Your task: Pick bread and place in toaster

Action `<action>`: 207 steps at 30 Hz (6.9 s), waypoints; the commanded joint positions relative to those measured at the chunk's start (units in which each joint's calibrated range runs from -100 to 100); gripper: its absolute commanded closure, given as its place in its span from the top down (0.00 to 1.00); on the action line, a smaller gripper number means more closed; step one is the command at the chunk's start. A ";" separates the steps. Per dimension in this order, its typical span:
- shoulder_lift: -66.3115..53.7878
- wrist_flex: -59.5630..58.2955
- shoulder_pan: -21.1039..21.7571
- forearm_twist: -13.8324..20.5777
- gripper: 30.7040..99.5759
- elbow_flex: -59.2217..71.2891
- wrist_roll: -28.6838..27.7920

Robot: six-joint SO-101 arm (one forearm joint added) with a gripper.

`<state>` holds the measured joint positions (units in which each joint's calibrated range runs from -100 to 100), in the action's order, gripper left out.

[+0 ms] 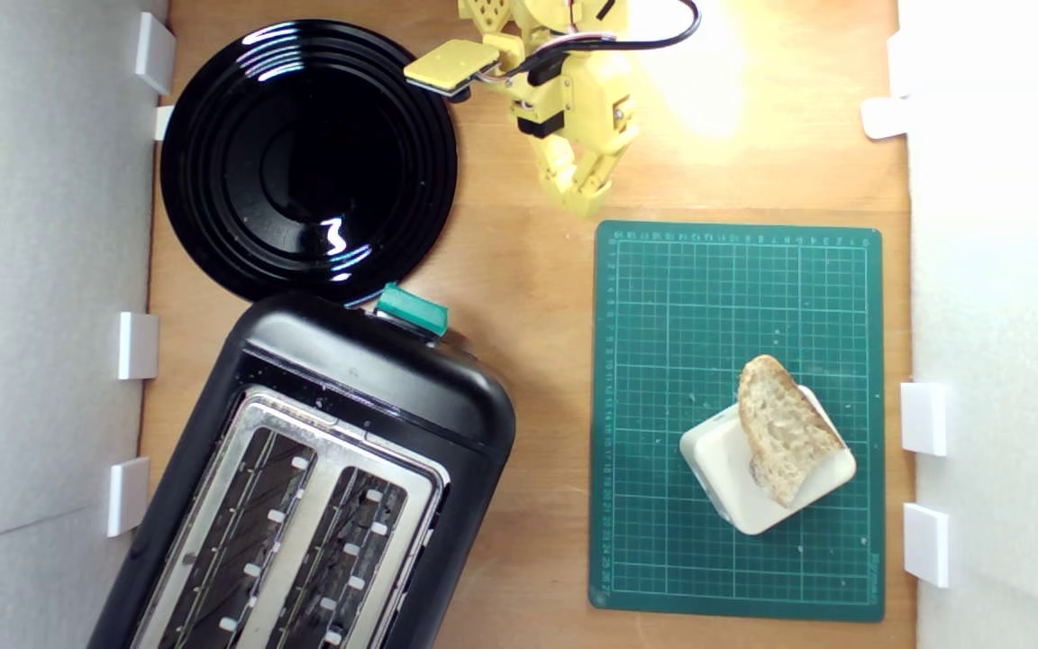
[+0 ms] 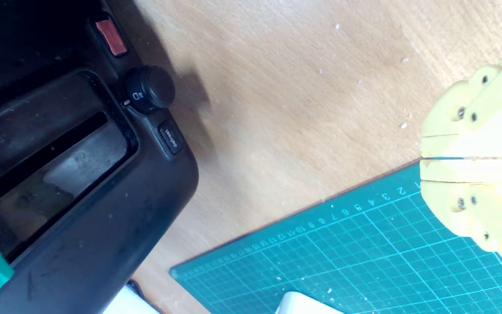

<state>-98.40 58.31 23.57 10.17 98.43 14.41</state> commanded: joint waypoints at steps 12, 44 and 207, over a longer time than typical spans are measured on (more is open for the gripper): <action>-0.35 0.23 -0.04 0.07 0.04 -0.06 -0.10; -0.35 0.23 -0.04 0.07 0.04 -0.06 -0.10; 120.37 -122.98 7.37 -4.46 0.85 -38.83 -11.40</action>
<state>21.38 -62.80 30.43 5.64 62.92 2.61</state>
